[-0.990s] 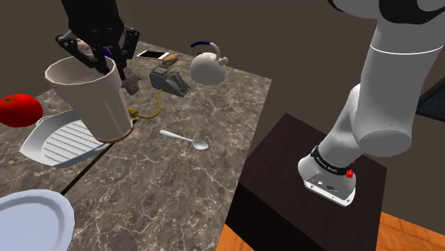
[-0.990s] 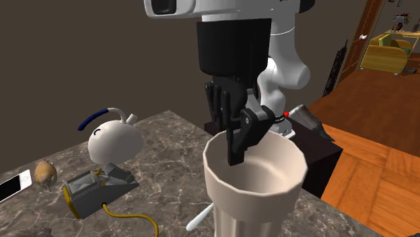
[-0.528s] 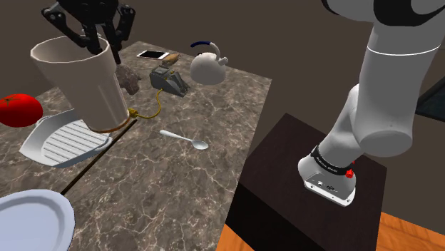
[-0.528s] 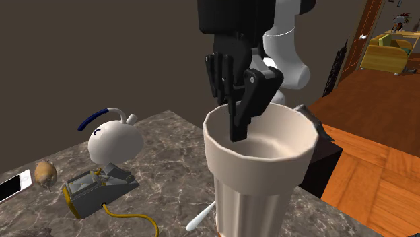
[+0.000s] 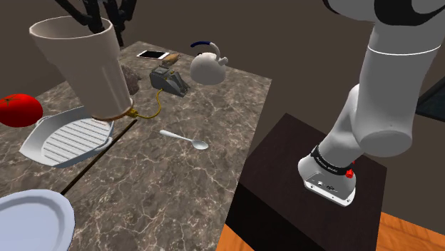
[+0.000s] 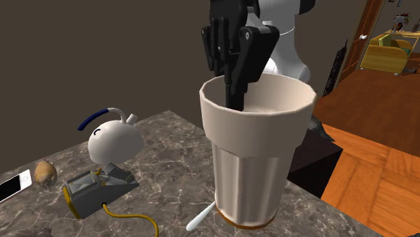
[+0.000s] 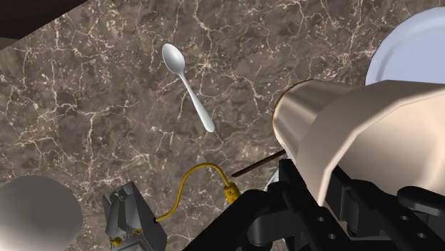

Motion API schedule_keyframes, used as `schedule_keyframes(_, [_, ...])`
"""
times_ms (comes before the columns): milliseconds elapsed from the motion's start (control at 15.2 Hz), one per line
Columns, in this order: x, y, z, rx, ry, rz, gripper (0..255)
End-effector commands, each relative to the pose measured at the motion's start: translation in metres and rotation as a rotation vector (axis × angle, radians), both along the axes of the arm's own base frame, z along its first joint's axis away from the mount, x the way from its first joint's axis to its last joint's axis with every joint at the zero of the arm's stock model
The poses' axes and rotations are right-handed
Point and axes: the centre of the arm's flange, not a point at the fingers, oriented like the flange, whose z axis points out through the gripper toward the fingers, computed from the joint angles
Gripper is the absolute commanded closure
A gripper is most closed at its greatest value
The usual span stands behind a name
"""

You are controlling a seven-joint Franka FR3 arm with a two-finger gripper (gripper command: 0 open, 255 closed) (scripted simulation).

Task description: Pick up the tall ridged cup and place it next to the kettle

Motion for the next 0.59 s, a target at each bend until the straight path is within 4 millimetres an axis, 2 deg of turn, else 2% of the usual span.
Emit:
schedule_keyframes(0, [-0.002, -0.023, 0.002, 0.001, -0.001, 0.000, 255])
schedule_keyframes(528, [-0.013, -0.128, 0.002, 0.001, -0.001, 0.000, 255])
